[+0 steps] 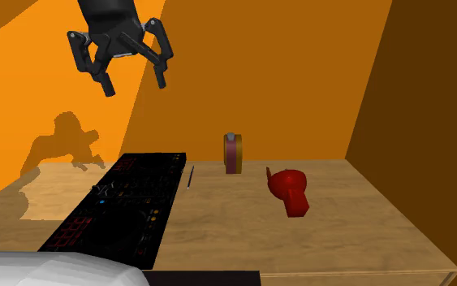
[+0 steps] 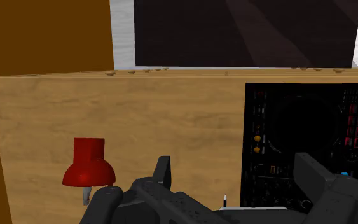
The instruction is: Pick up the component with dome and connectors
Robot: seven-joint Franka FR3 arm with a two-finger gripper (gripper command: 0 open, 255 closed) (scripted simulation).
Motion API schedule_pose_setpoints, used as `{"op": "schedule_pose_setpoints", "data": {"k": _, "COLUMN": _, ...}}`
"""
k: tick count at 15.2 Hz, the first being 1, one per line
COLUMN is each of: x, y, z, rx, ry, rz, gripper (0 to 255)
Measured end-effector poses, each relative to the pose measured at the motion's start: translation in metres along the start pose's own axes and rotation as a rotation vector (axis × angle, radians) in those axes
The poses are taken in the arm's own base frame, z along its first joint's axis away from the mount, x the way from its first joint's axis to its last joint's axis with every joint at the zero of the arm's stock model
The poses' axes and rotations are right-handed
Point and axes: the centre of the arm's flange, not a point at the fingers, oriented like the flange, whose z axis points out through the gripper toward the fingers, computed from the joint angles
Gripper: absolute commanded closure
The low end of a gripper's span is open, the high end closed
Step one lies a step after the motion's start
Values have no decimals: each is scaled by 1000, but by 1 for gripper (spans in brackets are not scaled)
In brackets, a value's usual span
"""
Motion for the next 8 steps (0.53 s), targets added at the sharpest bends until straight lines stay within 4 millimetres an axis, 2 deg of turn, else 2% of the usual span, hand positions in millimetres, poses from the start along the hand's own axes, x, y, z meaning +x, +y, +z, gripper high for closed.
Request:
{"op": "schedule_pose_setpoints", "data": {"k": 1, "x": 0, "y": 0, "z": 0, "rx": 0, "ry": 0, "rz": 0, "gripper": 0}}
{"op": "schedule_pose_setpoints", "data": {"k": 3, "x": 5, "y": 9, "z": 12, "rx": 4, "ry": 4, "rz": 0, "gripper": 0}}
{"op": "schedule_pose_setpoints", "data": {"k": 8, "x": 27, "y": 53, "z": 57, "rx": 18, "ry": 22, "rz": 3, "gripper": 0}}
